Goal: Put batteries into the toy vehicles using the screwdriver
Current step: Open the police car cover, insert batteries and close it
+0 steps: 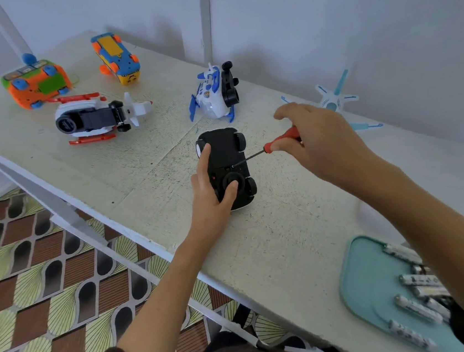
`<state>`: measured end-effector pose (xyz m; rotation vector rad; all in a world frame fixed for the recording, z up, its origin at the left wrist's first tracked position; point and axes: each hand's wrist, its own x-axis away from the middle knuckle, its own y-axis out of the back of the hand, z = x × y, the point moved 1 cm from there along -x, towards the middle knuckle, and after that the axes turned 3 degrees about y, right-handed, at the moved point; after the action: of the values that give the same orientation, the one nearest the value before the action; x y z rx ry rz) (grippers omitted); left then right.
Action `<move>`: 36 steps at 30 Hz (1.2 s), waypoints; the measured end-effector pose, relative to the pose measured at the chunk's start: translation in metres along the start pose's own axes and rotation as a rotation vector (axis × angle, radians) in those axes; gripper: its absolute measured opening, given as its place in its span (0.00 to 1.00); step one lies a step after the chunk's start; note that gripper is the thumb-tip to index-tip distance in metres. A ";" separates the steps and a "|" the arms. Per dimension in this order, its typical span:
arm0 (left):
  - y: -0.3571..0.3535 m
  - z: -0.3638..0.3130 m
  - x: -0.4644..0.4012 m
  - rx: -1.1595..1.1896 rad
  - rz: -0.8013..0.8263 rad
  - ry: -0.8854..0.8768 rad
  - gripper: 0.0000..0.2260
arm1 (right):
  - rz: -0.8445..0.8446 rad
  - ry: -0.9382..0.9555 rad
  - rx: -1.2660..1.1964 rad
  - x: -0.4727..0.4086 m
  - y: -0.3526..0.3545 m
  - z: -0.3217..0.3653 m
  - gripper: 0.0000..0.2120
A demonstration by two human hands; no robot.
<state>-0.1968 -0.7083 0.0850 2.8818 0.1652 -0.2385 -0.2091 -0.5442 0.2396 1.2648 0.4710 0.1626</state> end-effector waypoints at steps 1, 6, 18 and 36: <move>0.000 0.000 0.000 0.006 0.002 0.000 0.32 | 0.010 -0.024 0.003 -0.001 -0.001 0.000 0.23; 0.000 0.002 -0.002 0.024 0.006 -0.006 0.32 | 0.022 -0.108 0.089 0.002 -0.008 0.002 0.26; 0.000 0.004 -0.002 0.023 0.014 0.002 0.33 | 0.024 0.053 -0.142 0.004 -0.009 -0.002 0.09; 0.002 0.003 0.000 0.033 0.041 -0.003 0.34 | 0.249 -0.107 0.034 0.030 -0.036 -0.013 0.14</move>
<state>-0.1966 -0.7113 0.0827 2.9139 0.1031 -0.2402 -0.1925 -0.5328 0.1948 1.3557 0.2237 0.2964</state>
